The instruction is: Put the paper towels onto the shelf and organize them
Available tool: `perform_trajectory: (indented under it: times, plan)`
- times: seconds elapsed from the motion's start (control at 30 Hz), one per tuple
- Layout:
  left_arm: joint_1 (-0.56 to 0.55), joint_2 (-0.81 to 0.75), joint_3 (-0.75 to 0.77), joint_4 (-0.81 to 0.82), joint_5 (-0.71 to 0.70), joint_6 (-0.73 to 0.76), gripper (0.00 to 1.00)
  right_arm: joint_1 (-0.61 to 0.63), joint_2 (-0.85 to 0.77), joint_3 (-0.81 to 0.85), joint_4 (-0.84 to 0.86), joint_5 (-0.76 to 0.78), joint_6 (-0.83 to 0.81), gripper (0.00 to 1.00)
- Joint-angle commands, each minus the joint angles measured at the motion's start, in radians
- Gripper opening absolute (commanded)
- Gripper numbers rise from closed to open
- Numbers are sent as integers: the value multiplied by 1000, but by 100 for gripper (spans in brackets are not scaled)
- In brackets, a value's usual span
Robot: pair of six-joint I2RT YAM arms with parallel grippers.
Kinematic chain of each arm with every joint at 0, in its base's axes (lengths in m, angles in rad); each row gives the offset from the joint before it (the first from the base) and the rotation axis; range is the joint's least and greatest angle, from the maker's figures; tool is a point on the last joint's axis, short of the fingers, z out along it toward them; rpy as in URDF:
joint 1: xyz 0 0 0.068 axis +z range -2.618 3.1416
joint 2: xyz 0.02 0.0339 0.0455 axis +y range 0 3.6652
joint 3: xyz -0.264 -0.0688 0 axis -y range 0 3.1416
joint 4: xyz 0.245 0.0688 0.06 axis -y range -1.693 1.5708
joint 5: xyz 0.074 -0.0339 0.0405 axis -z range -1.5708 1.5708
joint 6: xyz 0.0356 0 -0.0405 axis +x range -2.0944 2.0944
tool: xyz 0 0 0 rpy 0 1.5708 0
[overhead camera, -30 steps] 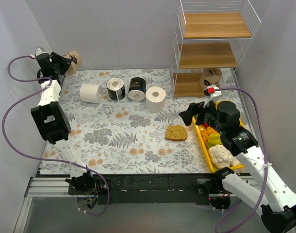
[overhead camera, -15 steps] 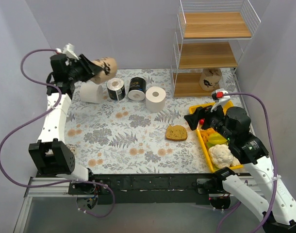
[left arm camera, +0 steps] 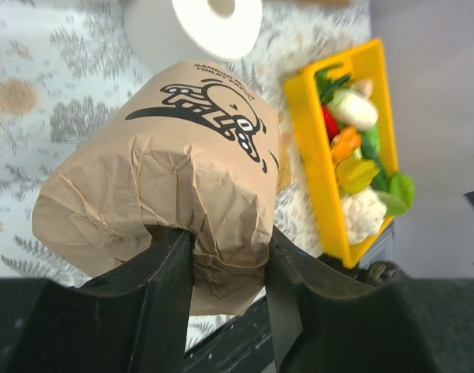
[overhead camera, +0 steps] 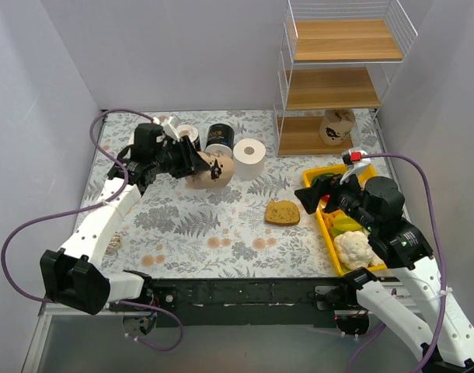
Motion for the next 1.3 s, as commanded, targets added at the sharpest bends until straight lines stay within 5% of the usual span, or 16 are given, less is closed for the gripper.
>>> perform_trajectory:
  times: [0.0, 0.33, 0.73, 0.83, 0.97, 1.13, 1.27]
  plan:
    - [-98, 18, 22, -80, -119, 60, 34, -2, -7, -10, 20, -18, 29, 94]
    - [-275, 221, 99, -179, -311, 105, 38, -2, -10, -32, 25, 22, 33, 94]
    - [-330, 242, 169, -117, -223, 105, 81, -2, 29, -36, 31, 57, -17, 92]
    - [-310, 236, 234, -126, -306, 108, 90, -1, 88, 7, 39, 2, -53, 90]
    - [-153, 242, 257, -134, -316, 106, 96, 27, 219, 63, 77, -30, -91, 89]
    - [21, 150, 96, -48, -306, 48, 98, 212, 414, 197, 53, 49, -178, 91]
    - [56, 31, -45, 0, -479, 54, 98, 326, 612, 321, 44, 197, -246, 91]
